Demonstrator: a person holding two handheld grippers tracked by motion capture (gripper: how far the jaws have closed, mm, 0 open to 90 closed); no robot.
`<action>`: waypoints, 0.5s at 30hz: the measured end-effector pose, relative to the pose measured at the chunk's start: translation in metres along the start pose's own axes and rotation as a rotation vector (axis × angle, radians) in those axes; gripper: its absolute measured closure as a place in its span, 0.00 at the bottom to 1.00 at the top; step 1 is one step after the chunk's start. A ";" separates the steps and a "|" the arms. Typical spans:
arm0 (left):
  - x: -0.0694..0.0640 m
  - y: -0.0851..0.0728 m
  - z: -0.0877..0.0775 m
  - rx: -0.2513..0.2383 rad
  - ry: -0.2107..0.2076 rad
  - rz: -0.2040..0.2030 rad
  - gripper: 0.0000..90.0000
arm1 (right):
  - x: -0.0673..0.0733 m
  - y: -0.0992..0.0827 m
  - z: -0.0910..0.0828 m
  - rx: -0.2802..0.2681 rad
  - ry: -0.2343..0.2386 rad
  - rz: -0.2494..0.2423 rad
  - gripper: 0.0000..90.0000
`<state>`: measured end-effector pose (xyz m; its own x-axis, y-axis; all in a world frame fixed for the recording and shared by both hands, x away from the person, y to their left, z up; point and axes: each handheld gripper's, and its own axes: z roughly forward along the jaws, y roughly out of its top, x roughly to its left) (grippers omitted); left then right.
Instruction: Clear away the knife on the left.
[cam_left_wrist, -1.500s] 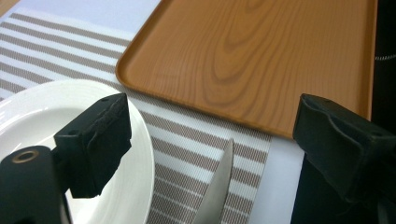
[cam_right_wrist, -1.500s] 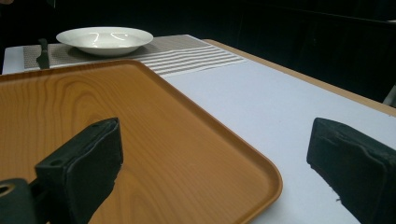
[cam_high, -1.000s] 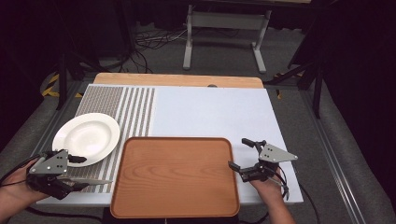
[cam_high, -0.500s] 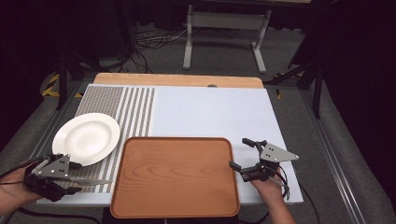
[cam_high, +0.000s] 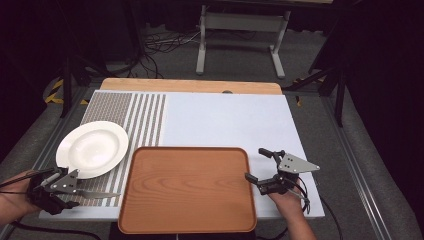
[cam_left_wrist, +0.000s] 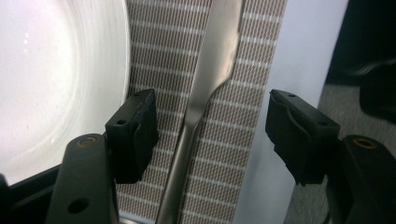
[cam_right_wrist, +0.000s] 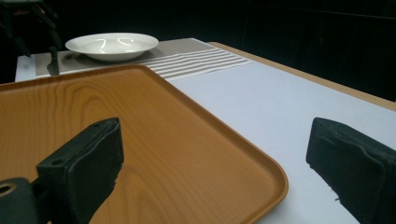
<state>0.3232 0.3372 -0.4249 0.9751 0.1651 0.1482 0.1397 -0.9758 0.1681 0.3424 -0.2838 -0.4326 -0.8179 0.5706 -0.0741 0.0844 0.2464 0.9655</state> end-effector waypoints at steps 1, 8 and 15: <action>0.000 0.000 0.000 0.009 -0.003 -0.003 0.40 | 0.000 0.000 0.000 -0.002 0.003 0.000 0.05; 0.006 -0.004 0.005 0.086 -0.010 0.043 0.51 | 0.000 0.000 0.000 -0.014 0.029 0.004 0.05; 0.016 -0.008 0.006 0.143 -0.034 0.110 0.68 | -0.001 0.000 -0.001 -0.032 0.050 0.021 0.05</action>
<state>0.3386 0.3473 -0.4295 0.9907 0.0532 0.1249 0.0522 -0.9986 0.0116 0.3427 -0.2847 -0.4320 -0.8435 0.5355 -0.0424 0.0842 0.2097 0.9741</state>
